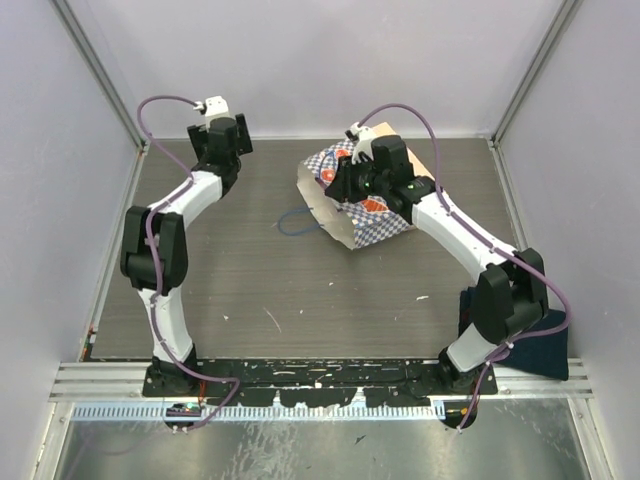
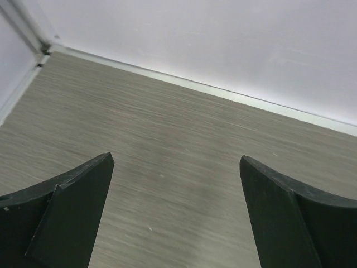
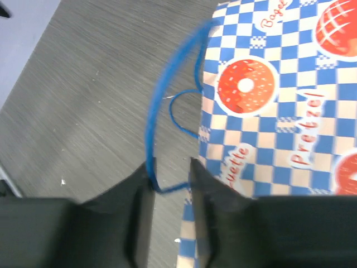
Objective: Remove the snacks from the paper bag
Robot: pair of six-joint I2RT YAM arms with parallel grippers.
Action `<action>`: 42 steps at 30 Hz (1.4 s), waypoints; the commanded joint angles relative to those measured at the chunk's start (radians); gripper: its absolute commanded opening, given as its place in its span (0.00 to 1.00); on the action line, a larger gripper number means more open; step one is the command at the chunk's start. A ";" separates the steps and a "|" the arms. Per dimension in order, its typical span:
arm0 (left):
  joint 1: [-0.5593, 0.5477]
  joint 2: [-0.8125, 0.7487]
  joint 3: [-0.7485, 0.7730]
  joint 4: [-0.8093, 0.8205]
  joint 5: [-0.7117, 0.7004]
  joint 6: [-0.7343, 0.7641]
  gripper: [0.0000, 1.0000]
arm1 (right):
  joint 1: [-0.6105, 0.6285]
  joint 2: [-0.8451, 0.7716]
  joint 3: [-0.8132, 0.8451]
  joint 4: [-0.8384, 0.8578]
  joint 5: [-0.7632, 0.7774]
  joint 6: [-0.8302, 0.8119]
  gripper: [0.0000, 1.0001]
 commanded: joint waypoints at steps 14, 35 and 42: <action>-0.329 -0.648 -0.833 0.324 0.400 -0.073 0.98 | -0.004 -0.293 -0.175 0.183 0.081 0.097 0.94; -0.318 -0.738 -1.054 0.383 0.189 -0.160 0.98 | 0.261 -0.548 -0.070 0.140 0.603 0.538 0.98; -0.315 -0.697 -1.010 0.352 0.207 -0.165 0.98 | 0.280 -0.561 -0.073 0.148 0.671 0.504 0.97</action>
